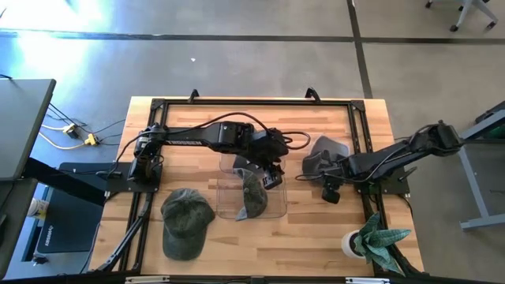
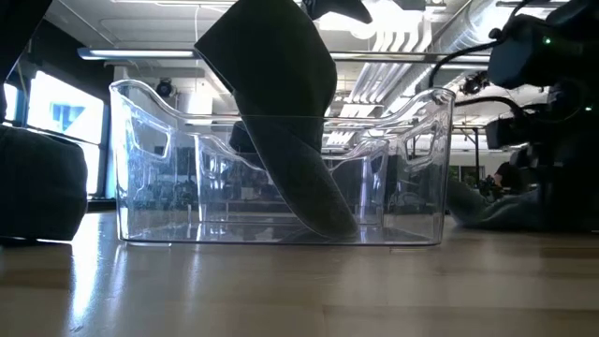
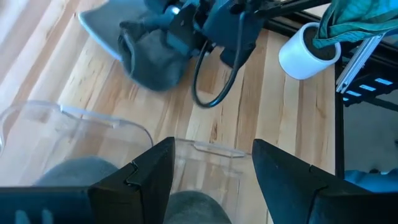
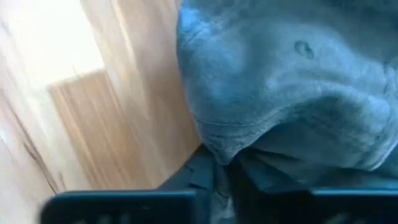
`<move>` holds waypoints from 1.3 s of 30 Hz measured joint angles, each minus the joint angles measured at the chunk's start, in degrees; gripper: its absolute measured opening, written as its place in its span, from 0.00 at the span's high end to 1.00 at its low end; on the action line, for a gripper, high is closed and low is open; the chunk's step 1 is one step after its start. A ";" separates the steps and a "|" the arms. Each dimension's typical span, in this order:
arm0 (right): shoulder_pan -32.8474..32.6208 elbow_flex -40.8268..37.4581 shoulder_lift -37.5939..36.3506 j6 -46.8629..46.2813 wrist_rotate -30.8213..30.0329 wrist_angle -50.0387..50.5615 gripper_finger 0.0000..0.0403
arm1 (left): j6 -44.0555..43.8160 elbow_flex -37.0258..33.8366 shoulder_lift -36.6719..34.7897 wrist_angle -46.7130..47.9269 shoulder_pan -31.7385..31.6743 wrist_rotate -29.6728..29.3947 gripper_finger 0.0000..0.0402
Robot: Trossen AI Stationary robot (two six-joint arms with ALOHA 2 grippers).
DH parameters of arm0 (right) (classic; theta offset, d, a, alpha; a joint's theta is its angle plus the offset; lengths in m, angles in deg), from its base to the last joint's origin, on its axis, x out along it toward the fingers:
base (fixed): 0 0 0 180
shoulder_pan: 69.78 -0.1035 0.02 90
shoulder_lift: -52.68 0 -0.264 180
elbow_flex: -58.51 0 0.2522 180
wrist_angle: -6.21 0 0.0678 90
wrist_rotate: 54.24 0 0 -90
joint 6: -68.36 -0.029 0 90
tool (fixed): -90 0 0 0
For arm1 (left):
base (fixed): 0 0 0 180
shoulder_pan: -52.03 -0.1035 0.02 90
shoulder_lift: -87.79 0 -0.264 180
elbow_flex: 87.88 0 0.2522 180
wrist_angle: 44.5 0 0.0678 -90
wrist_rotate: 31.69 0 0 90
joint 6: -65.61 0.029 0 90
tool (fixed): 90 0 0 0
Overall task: Pick & Place hat
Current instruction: Put the gray cap into the top transparent bin
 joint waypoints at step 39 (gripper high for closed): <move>5.60 2.37 -38.69 -27.42 32.77 -30.97 0.95 | 33.44 0.04 9.25 -36.73 0.00 11.38 0.28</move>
